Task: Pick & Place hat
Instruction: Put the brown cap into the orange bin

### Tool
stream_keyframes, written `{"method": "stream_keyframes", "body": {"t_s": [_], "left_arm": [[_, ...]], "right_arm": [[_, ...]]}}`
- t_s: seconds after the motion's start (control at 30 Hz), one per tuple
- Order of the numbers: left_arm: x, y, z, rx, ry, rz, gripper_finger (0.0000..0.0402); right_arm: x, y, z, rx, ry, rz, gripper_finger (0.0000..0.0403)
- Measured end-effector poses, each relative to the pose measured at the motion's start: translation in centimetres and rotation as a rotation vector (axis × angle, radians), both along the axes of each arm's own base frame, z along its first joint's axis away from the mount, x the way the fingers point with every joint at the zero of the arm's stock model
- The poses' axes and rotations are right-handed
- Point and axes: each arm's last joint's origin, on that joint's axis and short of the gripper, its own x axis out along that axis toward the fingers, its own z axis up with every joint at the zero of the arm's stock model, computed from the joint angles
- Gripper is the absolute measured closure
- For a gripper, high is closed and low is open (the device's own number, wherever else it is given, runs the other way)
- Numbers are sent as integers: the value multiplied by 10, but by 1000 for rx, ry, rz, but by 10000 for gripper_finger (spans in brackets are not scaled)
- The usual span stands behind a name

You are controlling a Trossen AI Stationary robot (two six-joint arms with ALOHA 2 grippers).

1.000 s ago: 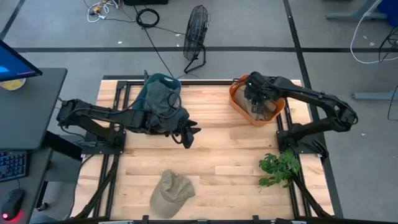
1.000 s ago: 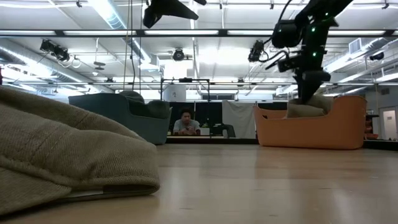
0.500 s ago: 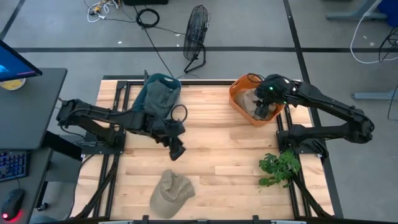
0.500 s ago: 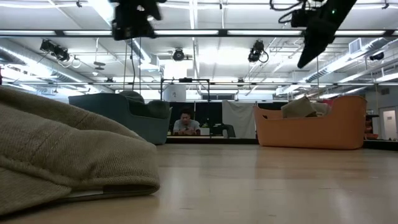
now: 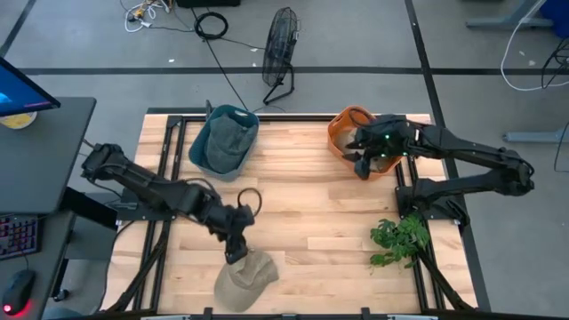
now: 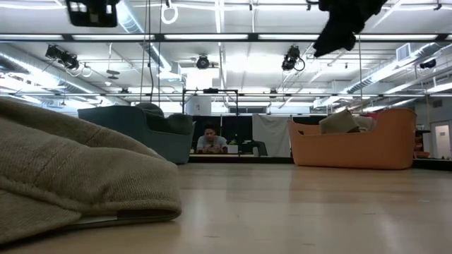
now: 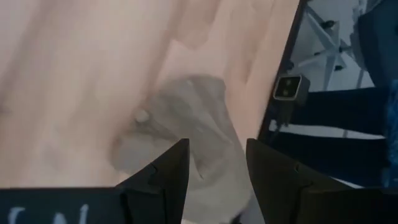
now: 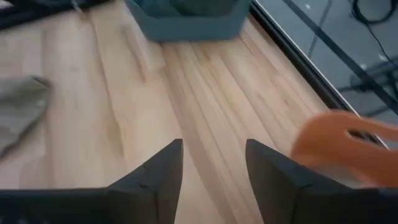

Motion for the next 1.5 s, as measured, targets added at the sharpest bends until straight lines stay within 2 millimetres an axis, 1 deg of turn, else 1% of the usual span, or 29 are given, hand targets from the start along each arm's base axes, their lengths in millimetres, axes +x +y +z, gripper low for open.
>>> {"method": "stream_keyframes", "body": {"t_s": [0.17, 0.33, 0.5, 0.6, 0.67, 0.8, 0.97, 1.1, 1.23, 1.33, 1.4, 1.5], "left_arm": [[9, -27, -22, -21, 50, -8, 239], [23, -52, -49, -14, 59, -56, 239], [27, -66, -78, 33, 135, -87, 250], [28, -72, -88, 40, 164, -95, 261], [28, -75, -92, 22, 189, -115, 264], [27, -77, -91, -33, 209, -146, 261], [29, -79, -92, -50, 186, -174, 225], [30, -82, -101, -3, 178, -254, 196], [31, -85, -111, 13, 204, -276, 181], [32, -87, -119, 32, 216, -301, 181], [32, -88, -124, 42, 221, -316, 189], [34, -88, -125, 50, 208, -339, 222]], "right_arm": [[18, 7, -1, -7, -41, 54, 224], [31, 12, -10, -3, -4, 96, 224], [43, 18, -20, 10, 47, 131, 224], [49, 23, -26, 14, 72, 157, 224], [52, 27, -28, 14, 85, 179, 224], [57, 33, -33, 17, 109, 210, 224], [59, 39, -34, 15, 114, 234, 224], [59, 41, -34, 13, 114, 244, 224], [59, 41, -34, 13, 114, 244, 224], [59, 41, -34, 13, 114, 244, 224], [59, 41, -34, 13, 113, 243, 224], [59, 41, -34, 14, 110, 243, 224]]}}
